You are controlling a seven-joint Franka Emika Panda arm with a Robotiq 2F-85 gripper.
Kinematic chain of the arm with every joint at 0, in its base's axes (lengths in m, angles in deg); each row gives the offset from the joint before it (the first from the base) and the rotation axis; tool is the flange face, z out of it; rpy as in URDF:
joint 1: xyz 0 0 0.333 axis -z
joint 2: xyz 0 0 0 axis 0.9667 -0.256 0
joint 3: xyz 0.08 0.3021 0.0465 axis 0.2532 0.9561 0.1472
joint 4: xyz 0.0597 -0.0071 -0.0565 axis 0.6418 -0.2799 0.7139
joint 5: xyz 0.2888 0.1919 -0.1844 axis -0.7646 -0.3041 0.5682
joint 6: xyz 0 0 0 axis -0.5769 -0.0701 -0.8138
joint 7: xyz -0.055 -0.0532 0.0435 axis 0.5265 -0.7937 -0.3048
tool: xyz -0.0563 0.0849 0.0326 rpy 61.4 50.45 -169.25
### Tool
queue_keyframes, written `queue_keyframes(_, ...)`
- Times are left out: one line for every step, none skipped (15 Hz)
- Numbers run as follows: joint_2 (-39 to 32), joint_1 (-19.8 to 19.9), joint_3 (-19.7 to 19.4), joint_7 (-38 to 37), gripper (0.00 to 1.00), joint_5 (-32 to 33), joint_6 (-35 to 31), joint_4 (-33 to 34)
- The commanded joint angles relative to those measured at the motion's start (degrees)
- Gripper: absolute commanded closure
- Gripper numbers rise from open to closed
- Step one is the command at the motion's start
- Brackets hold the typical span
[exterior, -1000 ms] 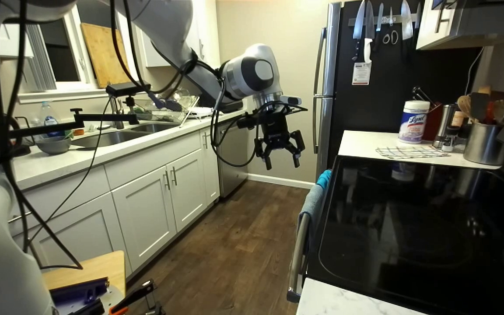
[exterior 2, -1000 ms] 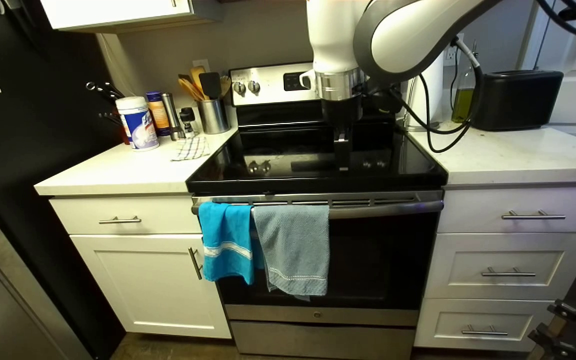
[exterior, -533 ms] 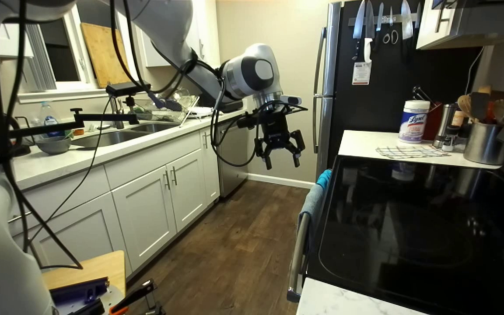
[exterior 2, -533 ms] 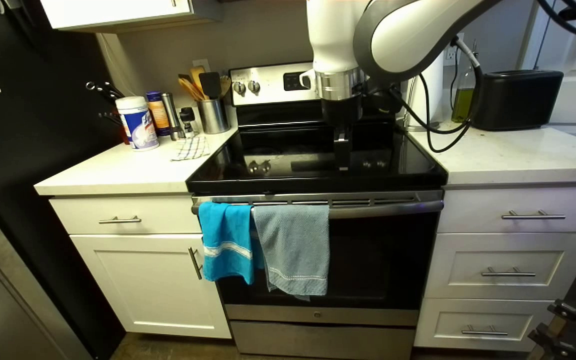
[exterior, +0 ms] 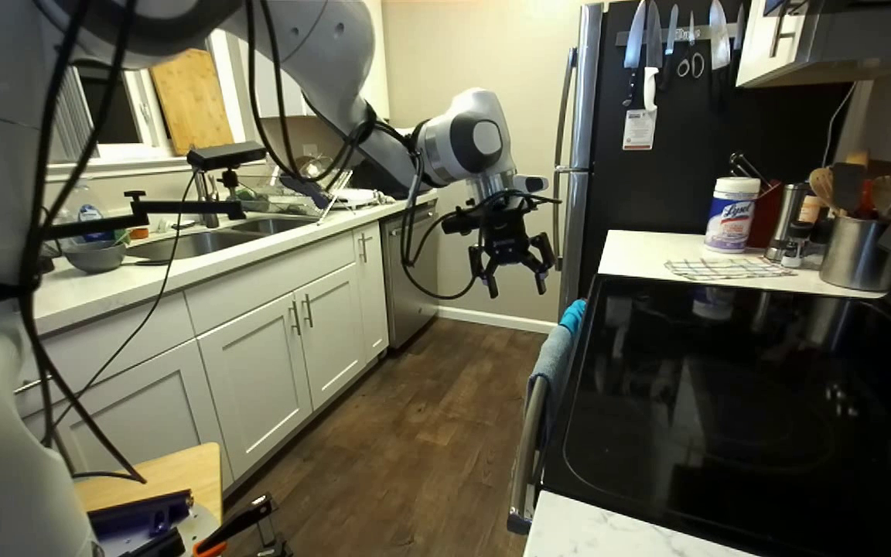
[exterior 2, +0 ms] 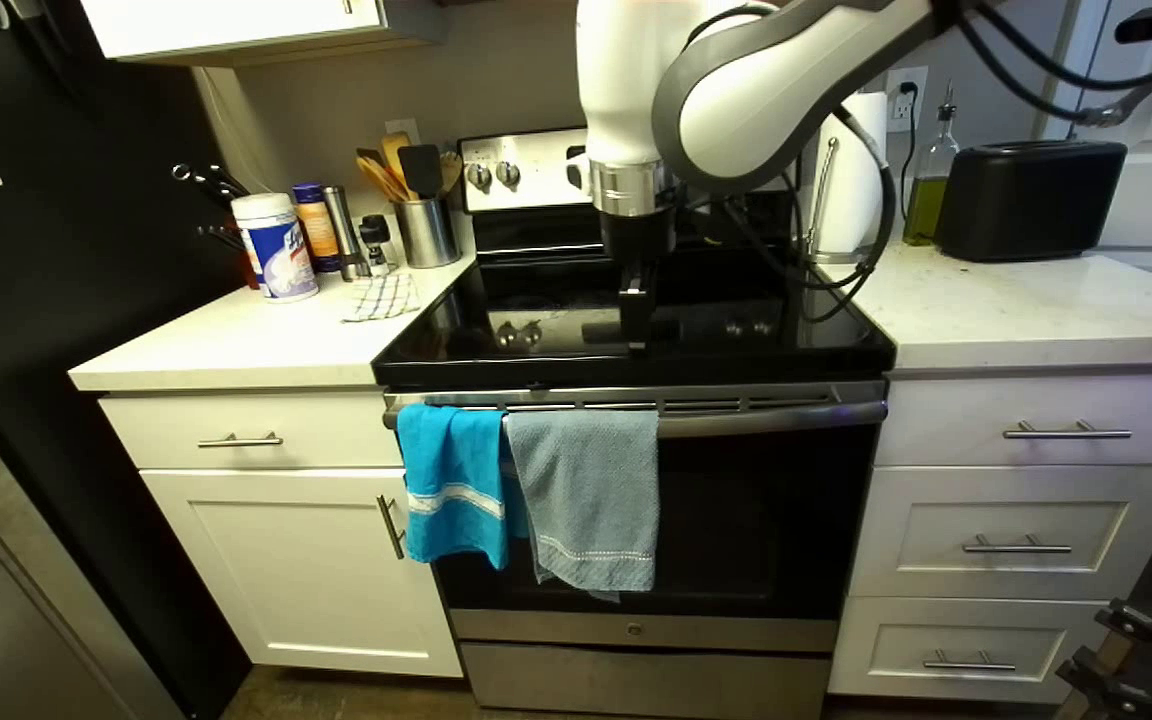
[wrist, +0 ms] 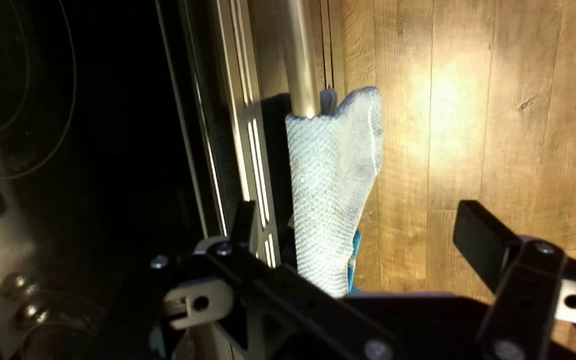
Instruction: Put the light-blue cloth on the stove
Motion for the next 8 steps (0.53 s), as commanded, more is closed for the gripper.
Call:
queue_keyframes(-7.4,-0.9,-0.5,4.5,0.00,-0.5,-2.4,8.0)
queue_keyframes(-8.9,-1.1,-0.4,5.6,0.00,-0.5,-2.8,9.5)
queue_keyframes(-10.5,-1.2,-0.4,6.6,0.00,-0.6,-3.4,11.0)
queue_keyframes(-12.0,-1.4,-0.3,7.6,0.00,-0.8,-3.8,12.4)
queue_keyframes(-13.5,-1.6,-0.2,8.6,0.00,-0.8,-4.2,13.6)
queue_keyframes(-14.9,-1.8,-0.1,9.5,0.00,-1.1,-4.2,14.8)
queue_keyframes(-16.2,-1.9,-0.2,10.1,0.00,-1.1,-4.3,15.8)
queue_keyframes(-17.4,-2.0,-0.2,10.7,0.00,-1.3,-4.1,16.8)
